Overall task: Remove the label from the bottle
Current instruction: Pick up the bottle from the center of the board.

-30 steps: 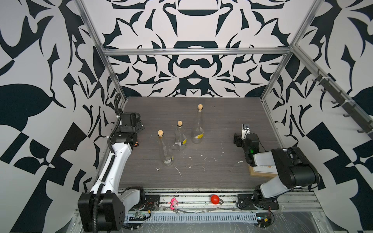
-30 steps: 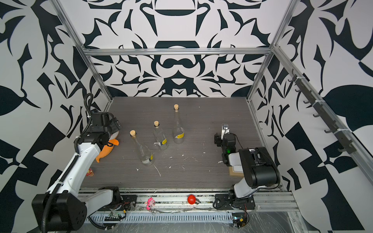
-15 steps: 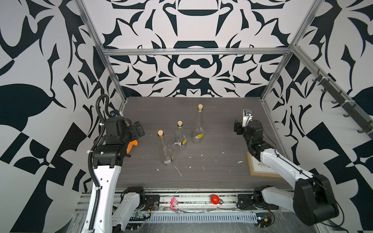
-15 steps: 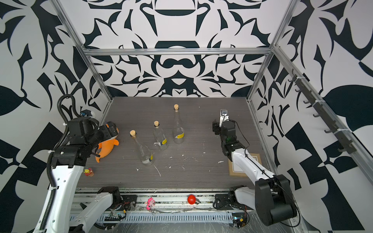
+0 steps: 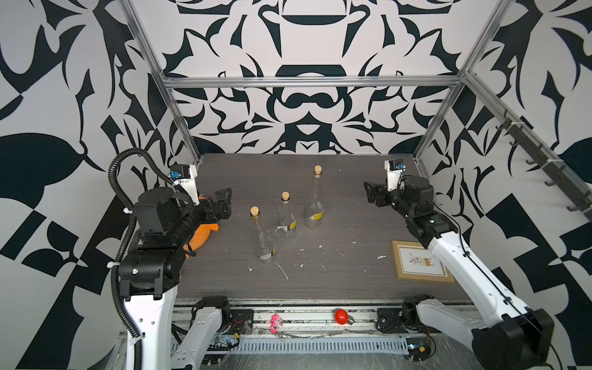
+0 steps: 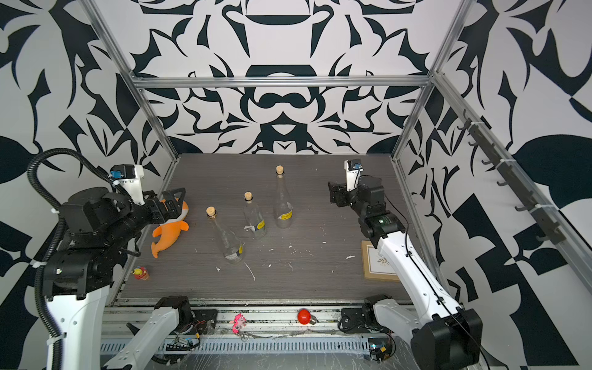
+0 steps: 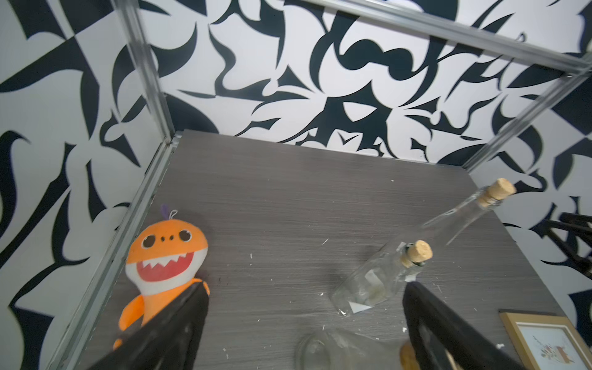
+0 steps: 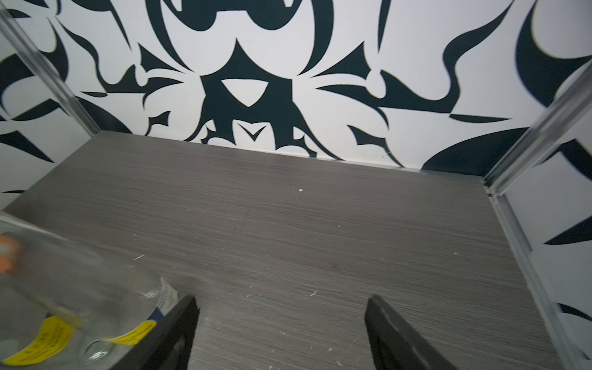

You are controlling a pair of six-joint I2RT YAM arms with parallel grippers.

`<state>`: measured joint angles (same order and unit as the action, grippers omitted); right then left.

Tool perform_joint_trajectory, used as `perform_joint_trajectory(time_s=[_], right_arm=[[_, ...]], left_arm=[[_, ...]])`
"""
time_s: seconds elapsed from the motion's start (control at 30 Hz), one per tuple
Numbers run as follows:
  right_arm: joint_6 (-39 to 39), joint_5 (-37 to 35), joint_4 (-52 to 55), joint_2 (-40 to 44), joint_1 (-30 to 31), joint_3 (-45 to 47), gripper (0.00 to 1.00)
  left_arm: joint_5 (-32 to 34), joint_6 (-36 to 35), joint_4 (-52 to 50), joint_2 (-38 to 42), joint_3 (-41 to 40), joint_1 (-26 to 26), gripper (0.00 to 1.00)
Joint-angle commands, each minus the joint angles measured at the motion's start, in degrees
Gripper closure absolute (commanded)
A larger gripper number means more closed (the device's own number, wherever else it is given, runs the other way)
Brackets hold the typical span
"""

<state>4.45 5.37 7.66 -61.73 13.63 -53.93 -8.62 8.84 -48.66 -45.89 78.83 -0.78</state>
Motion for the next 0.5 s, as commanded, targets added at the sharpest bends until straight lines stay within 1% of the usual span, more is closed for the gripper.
perform_joint_trajectory(time_s=[0.0,0.13,0.3,0.37,0.47], right_arm=[[0.39,7.69,2.70,0.14,0.78,-4.91,0.12],[1.11,10.17,3.57,-1.19,2.18,-7.97,0.09],[3.17,12.59,3.68,-4.49,4.11,-11.74,0.05],[3.34,12.63,2.41,-5.00,5.61,-12.18,0.05],[3.45,13.20,1.55,-6.20,7.93,-13.49,0.05]], left_arm=[[-11.44,-0.52,0.85,0.36,0.41,-0.09,0.01],[-20.94,-0.90,3.61,0.11,0.40,-0.06,0.01],[-28.35,-1.10,4.71,-0.43,0.58,-0.10,0.01],[-30.39,-1.23,5.16,-0.09,0.32,-0.20,0.01],[-30.66,-1.53,5.45,0.27,0.10,-0.58,0.01]])
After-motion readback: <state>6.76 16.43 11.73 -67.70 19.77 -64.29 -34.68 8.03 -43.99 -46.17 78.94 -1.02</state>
